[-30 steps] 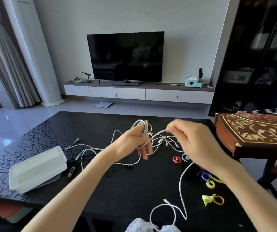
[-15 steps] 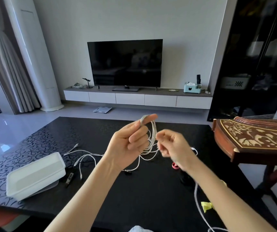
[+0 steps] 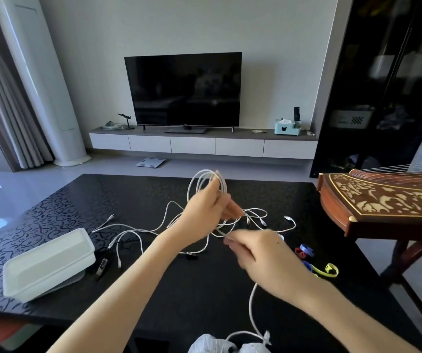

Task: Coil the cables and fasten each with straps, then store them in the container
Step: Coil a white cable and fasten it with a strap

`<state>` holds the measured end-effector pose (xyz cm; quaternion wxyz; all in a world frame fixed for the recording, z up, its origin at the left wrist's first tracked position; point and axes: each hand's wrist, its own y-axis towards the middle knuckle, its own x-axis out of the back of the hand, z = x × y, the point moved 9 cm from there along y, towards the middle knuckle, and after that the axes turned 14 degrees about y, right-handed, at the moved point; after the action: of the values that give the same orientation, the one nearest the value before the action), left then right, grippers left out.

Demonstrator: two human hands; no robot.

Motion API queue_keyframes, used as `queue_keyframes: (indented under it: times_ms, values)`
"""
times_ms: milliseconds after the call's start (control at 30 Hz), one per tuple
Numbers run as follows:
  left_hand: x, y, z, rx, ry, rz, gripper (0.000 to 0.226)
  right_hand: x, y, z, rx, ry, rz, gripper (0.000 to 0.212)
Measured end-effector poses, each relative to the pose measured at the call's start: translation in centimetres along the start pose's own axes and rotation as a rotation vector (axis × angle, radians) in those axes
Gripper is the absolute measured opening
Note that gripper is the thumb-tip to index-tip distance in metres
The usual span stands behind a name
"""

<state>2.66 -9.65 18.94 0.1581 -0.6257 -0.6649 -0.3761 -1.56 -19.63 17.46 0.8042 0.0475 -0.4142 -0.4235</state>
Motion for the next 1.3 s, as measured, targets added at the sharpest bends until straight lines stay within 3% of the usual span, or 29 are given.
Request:
queue_keyframes:
  times_ms: [67, 167, 300, 500, 600, 733, 867, 1000, 1033, 1133, 1300]
  values:
    - [-1.1, -0.9, 0.5, 0.013, 0.097, 0.108, 0.013, 2.5, 0.5, 1.0, 0.048, -0.07, -0.048, 0.014]
    - [-1.9, -2.5, 0.1, 0.027, -0.058, 0.261, 0.023, 5.1, 1.7, 1.5, 0.041, -0.12, -0.013, 0.006]
    - [-1.8, -3.5, -0.5, 0.026, -0.562, 0.363, 0.032, 6.9, 4.0, 1.7, 0.055, -0.024, 0.054, 0.007]
    - [0.1, -4.0, -0.9, -0.053, -1.198, 0.494, 0.043, 9.0, 5.2, -2.0, -0.067, 0.102, -0.05, 0.006]
    - [0.3, -3.9, -1.4, -0.093, -1.401, 0.53, 0.035, 8.2, 4.9, -3.4, -0.062, 0.172, -0.113, 0.029]
    - [1.5, -3.3, -1.2, -0.092, -1.632, 0.449, 0.034, 6.4, 3.5, -6.7, -0.106, 0.389, -0.216, 0.039]
    - [2.1, -2.5, 0.3, -0.022, -1.736, 0.321, 0.034, 1.7, 1.8, -9.5, -0.234, 0.632, -0.226, 0.019]
    - [1.8, -1.7, 1.1, 0.072, -1.813, 0.218, 0.016, -2.5, 0.9, -10.7, -0.408, 0.646, -0.293, 0.024]
    - [2.0, -1.6, 1.4, 0.083, -1.824, 0.165, 0.007, -2.7, 0.6, -10.8, -0.449, 0.619, -0.349, 0.029]
    - [2.3, -1.4, 2.3, 0.16, -1.759, -0.007, 0.02, -2.3, 0.4, -10.2, -0.49, 0.583, -0.441, 0.036]
    - [1.9, -1.5, 1.7, 0.17, -1.634, -0.008, 0.015, -3.4, 2.0, -6.5, -0.521, 1.067, -0.313, 0.031]
